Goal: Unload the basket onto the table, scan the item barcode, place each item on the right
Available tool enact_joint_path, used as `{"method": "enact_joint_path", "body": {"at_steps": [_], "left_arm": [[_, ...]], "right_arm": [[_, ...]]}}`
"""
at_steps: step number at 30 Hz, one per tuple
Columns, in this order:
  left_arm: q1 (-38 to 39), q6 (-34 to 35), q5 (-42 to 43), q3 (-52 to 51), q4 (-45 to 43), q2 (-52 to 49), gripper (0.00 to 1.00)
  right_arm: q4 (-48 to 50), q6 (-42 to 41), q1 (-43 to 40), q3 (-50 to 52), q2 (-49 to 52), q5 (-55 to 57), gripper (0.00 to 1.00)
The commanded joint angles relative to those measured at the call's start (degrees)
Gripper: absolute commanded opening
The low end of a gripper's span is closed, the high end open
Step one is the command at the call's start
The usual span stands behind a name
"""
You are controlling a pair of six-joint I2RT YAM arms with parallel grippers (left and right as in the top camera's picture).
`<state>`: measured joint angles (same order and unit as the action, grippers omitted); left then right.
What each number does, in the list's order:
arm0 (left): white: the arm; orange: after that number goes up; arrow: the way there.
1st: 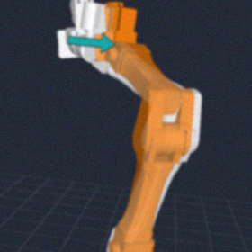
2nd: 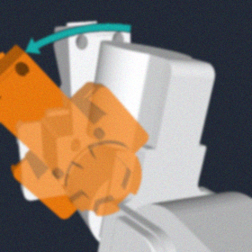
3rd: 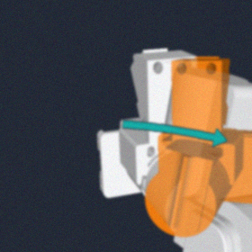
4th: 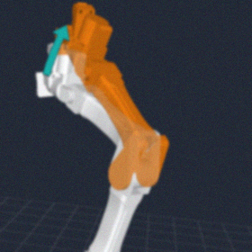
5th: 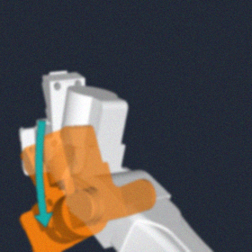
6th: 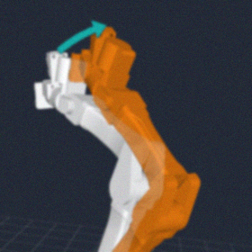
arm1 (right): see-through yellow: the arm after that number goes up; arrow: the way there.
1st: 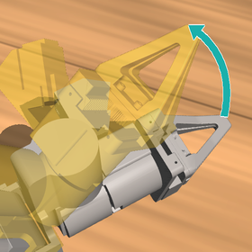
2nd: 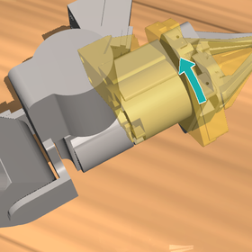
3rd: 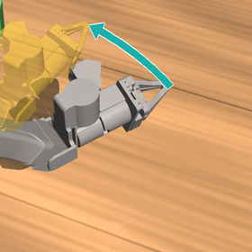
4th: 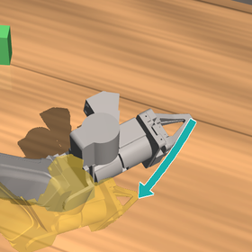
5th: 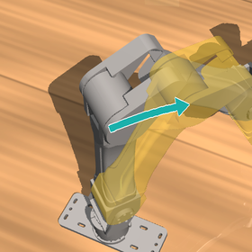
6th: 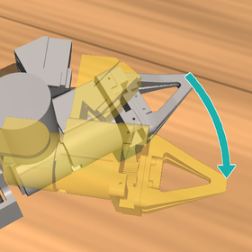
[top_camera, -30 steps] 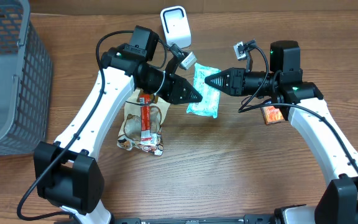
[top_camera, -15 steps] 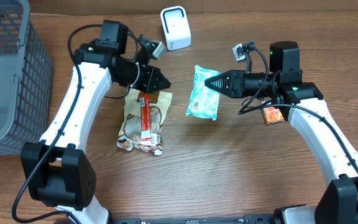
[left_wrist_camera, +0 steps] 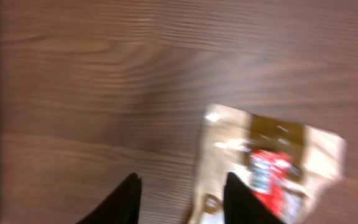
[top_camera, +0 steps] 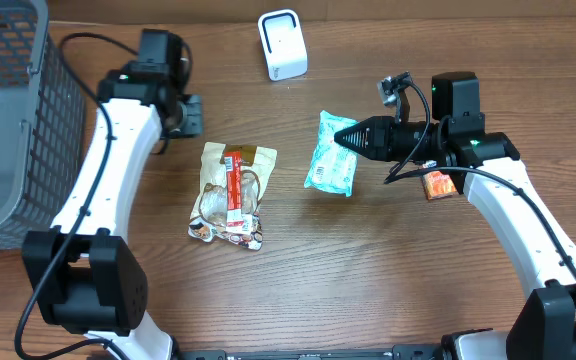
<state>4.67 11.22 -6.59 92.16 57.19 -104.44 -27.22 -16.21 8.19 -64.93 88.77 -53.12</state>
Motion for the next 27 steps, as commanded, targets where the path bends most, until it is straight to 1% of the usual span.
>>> {"method": "enact_joint_path", "body": {"at_steps": [1,4,5,6,7,8,16,19,21,24,27], "left_arm": [[-2.80,4.22,-5.79,0.57,-0.17,-0.28,0.42],[-4.09,4.22,-5.44,0.57,-0.26,-0.28,0.48],[-4.35,4.20,-5.46,0.57,-0.28,-0.28,0.52],[-4.61,4.22,-5.49,0.57,-0.33,-0.28,0.60],[-4.76,4.20,-5.55,0.57,-0.33,-0.28,0.71],[-4.92,4.20,-5.60,0.57,-0.28,-0.28,1.00],[-4.98,4.20,-5.44,0.57,-0.26,-0.28,1.00],[-4.98,4.22,-5.44,0.57,-0.26,-0.28,1.00],[-4.98,4.22,-5.44,0.57,-0.26,-0.28,1.00],[-4.98,4.22,-5.44,0.57,-0.26,-0.28,1.00],[-4.98,4.22,-5.44,0.57,-0.26,-0.28,1.00]], "right_arm": [[-0.31,3.30,-0.11,-1.03,-0.50,2.12,0.04],[-0.33,3.26,-0.11,-1.03,-0.50,3.13,0.04],[-0.31,3.26,-0.09,-1.03,-0.50,3.56,0.04],[-0.31,3.26,-0.07,-1.03,-0.50,3.85,0.04],[-0.31,3.26,-0.04,-1.03,-0.50,4.35,0.04],[-0.28,3.23,-0.07,-1.03,-0.50,5.11,0.04],[1.09,3.19,-0.07,-1.27,-0.52,10.51,0.04],[0.59,3.19,-0.07,-3.17,-0.52,12.07,0.04],[-1.38,3.26,-0.07,-6.08,-0.52,14.01,0.04],[-6.91,5.77,-0.07,-12.72,-0.52,17.64,0.04],[-14.58,7.80,-0.04,-22.62,-0.52,25.18,0.03]]}}
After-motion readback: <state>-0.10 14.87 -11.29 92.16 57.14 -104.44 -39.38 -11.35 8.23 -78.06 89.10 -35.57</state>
